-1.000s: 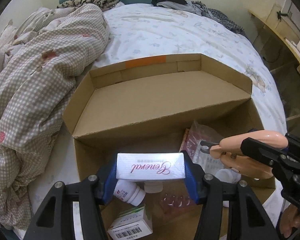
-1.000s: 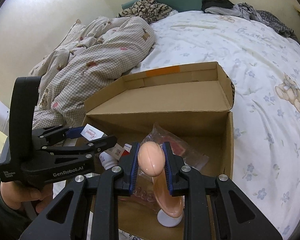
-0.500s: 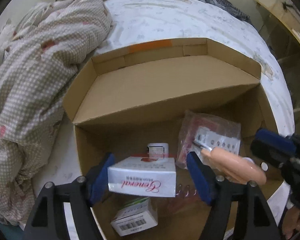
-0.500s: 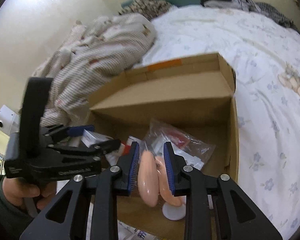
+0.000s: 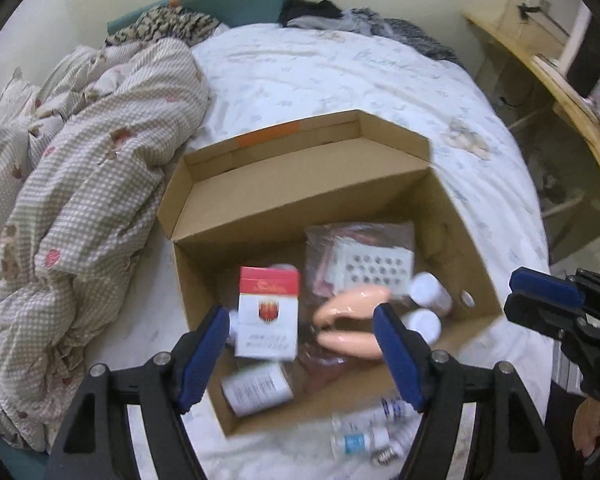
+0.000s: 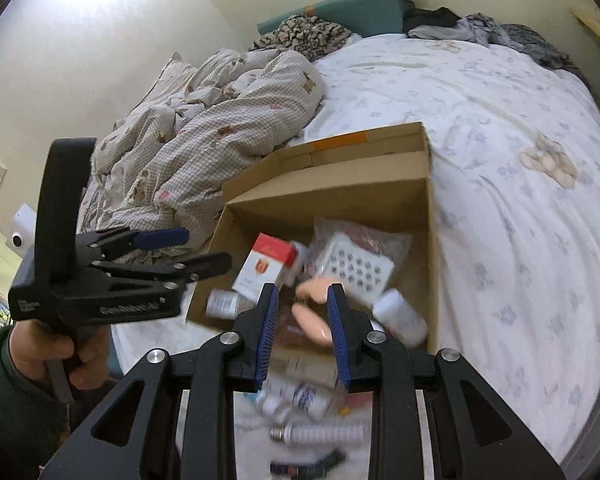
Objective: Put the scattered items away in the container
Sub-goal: 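Lower the cigarette pack and toy into the box, open both grippers, then grasp the white ribbon flower with the right gripper while left grasps a blue-labelled pill bottle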
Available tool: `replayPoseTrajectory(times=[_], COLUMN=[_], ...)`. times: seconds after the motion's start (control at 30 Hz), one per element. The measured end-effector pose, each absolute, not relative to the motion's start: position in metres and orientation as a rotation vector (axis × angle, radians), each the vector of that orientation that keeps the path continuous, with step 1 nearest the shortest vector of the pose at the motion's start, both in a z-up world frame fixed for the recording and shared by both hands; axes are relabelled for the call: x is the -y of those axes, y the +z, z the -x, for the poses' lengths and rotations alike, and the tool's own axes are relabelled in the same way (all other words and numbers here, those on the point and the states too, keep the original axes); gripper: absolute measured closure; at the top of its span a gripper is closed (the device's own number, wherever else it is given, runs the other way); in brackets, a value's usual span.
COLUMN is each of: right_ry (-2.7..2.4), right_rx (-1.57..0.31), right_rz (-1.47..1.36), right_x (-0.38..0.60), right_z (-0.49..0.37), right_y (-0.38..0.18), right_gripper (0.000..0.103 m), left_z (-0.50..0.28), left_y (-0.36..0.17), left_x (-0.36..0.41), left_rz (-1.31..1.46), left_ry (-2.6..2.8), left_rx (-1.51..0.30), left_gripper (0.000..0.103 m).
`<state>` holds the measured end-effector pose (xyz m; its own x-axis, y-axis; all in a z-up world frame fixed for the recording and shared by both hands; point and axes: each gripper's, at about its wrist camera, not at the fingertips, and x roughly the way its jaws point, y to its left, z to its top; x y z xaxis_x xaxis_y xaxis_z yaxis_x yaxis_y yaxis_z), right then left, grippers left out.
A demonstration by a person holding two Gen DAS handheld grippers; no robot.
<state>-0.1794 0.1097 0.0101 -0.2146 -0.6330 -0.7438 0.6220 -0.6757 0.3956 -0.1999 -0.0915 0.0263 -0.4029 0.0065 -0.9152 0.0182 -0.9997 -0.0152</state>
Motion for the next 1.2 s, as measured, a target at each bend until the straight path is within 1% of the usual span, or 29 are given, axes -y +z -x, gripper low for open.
replayPoseTrajectory(times=[0.17,0.3,0.57,0.6,0.67,0.73,0.8,0.97,1.13,1.17,1.2], right_ry=[-2.034,-2.051,-2.065,-2.065,-2.062,-2.046,-2.000,-1.862,-1.802,-1.804,-1.814], right_rx=[-0.110,-0.141,-0.195,-0.204,-0.233,-0.289,-0.297,-0.248,-0.265,-0.284,-0.312], right_rz=[-1.179,-1.172,-1.244,-1.264,-1.313,-1.406,-1.509,-1.728,-1.823,-1.816,-1.802], right_x=[-0.135,-0.153,-0.181,-0.184,-0.188,-0.188,-0.186,-0.174,-0.160,-0.158,-0.156], right_z=[0.142,0.113,0.075,0.074,0.076,0.082,0.087,0.088,0.077,0.076,0.075], right_y=[0.024,0.028,0.009,0.004,-0.010,-0.031,-0.053,-0.111,-0.157,-0.160,-0.162], right_gripper=[0.068,0.062,0.062,0.061,0.053,0.052,0.051,0.050,0.050,0.052,0.056], left_z=[0.161,0.130,0.082,0.077,0.070,0.068,0.068,0.068,0.067,0.067,0.068], left_y=[0.039,0.043,0.007,0.002,-0.008,-0.019,-0.027,-0.024,-0.026,-0.027,-0.029], left_x=[0.082,0.078,0.076,0.075,0.075,0.078,0.084,0.098,0.101,0.101,0.102], left_rz=[-1.710,-1.715,-1.770,-1.776,-1.777,-1.777,-1.784,-1.735,-1.740,-1.745,-1.757], left_ry=[-2.668,-2.696,-2.687,-2.683,-2.681,-2.676,-2.642,-2.659,-2.654,-2.648,-2.639], left_rx=[-0.038,-0.055,-0.195,-0.213,-0.230,-0.246,-0.293,-0.450,-0.502,-0.506,-0.514], left_gripper=[0.028,0.028,0.028,0.028,0.028,0.028,0.028,0.028,0.028,0.028,0.028])
